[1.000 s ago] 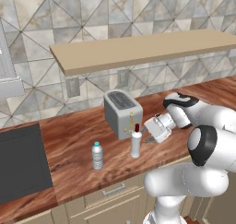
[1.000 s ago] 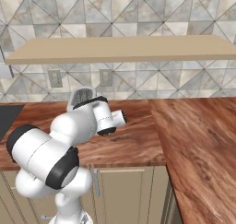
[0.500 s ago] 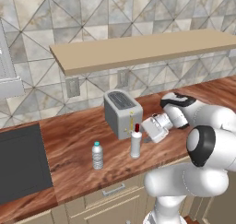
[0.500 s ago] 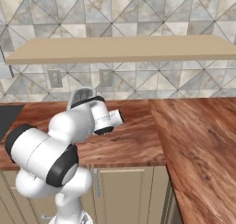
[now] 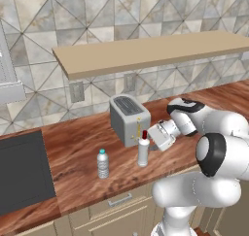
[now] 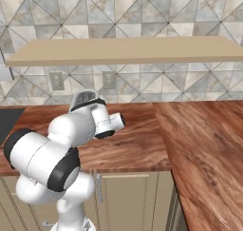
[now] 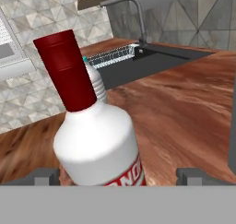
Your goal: Place the drinks on the dining counter in a tight cluster.
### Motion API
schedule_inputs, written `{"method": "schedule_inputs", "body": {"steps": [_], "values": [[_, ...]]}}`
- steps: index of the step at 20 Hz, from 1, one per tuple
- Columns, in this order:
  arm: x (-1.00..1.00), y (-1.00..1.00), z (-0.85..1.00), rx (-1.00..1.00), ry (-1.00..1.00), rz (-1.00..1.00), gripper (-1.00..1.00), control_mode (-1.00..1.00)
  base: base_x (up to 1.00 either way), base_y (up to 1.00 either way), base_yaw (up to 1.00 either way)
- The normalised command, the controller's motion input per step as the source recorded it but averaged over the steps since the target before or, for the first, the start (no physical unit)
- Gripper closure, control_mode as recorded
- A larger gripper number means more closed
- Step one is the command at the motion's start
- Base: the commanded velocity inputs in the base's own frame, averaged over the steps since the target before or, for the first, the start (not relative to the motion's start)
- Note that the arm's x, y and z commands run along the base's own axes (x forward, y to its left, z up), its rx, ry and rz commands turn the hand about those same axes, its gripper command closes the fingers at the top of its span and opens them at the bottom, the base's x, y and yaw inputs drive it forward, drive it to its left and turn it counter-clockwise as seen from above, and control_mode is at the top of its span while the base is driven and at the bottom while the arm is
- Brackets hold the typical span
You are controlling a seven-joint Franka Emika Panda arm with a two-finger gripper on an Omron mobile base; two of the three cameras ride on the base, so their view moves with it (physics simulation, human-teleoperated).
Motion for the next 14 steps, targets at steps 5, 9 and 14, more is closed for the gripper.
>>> {"method": "schedule_inputs", "body": {"steps": [5,9,14], "values": [[0.0,0.01,0.0,0.0,0.0,0.0,-1.0,-1.0,0.0,0.0,0.0],[0.0,0.08,0.0,0.0,0.0,0.0,-1.0,-1.0,0.0,0.0,0.0],[0.0,0.11,0.0,0.0,0.0,0.0,-1.0,-1.0,0.0,0.0,0.0]]}}
